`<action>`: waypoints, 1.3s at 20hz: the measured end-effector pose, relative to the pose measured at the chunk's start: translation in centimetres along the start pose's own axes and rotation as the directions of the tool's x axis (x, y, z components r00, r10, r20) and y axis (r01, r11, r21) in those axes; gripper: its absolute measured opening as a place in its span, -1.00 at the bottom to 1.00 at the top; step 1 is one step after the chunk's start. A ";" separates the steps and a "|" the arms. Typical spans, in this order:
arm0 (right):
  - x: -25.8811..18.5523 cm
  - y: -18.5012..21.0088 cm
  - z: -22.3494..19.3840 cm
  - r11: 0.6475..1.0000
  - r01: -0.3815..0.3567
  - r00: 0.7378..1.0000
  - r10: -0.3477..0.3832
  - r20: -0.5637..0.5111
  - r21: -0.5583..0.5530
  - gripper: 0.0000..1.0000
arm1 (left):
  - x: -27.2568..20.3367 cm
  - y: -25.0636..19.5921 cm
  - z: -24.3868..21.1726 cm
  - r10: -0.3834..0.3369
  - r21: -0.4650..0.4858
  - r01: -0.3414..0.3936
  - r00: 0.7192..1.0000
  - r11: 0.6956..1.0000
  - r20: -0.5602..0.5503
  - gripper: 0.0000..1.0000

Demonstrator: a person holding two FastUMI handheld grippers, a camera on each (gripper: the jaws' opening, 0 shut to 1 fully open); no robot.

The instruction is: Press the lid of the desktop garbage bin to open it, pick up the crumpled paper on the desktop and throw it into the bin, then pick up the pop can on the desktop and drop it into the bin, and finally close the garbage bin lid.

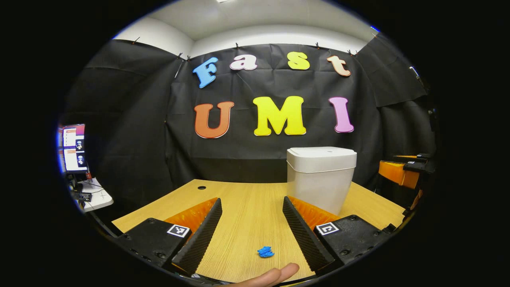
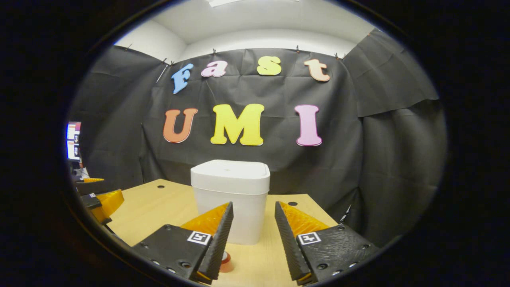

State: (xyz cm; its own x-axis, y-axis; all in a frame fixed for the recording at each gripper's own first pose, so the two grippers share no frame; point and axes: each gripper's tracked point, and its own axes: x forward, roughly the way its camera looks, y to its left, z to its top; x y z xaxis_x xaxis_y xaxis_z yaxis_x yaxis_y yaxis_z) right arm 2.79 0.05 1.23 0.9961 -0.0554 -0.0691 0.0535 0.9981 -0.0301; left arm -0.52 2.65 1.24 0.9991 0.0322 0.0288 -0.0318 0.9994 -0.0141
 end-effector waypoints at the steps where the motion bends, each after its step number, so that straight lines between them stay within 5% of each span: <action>1: 0.3 0.6 0.1 1.000 -0.022 1.000 0.022 -0.009 0.019 0.18 | -0.1 -0.2 0.2 -0.006 0.002 0.006 1.000 1.000 0.007 0.97; 5: 1.2 0.7 1.9 0.998 -0.020 1.000 0.020 0.003 0.059 0.11 | 0.0 -0.2 0.2 -0.013 0.004 0.013 1.000 1.000 0.009 0.97; 7: 1.9 0.8 2.6 0.997 -0.018 1.000 0.016 0.020 0.075 -0.38 | 0.1 0.0 -0.2 -0.010 -0.007 0.010 1.000 1.000 -0.004 0.97; 9: 2.8 1.3 3.4 0.998 -0.026 0.999 0.024 0.025 0.060 -0.24 | 0.3 0.2 -0.5 -0.004 -0.013 0.004 1.000 1.000 -0.016 0.98; 11: 3.6 1.9 4.0 0.999 -0.034 0.999 0.032 0.042 0.033 -0.86 | 0.6 0.2 -0.6 -0.002 -0.012 0.002 1.000 1.000 -0.022 0.98; 13: 4.3 2.7 5.1 0.998 -0.056 0.996 0.056 0.063 0.002 -0.98 | 0.6 0.4 -0.6 0.002 -0.011 -0.003 1.000 1.000 -0.024 0.98; 17: 6.9 4.7 5.0 0.995 -0.100 0.995 0.100 0.012 -0.012 -0.98 | 0.7 0.3 -0.8 0.001 -0.008 -0.002 1.000 1.000 -0.026 0.97; 26: 13.5 6.1 5.0 0.997 -0.071 0.991 0.069 -0.111 -0.022 -0.99 | 1.1 1.3 -1.3 0.012 -0.024 -0.013 0.999 1.000 -0.048 0.98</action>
State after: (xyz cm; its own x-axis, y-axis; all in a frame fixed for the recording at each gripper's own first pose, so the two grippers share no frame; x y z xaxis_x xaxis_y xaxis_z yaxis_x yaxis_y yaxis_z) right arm 16.95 5.52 5.08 0.9834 0.0105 -0.1813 -0.0193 0.9987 -0.0467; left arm 0.55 3.99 -0.03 0.9989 0.0434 -0.0195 -0.0441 0.9983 -0.0385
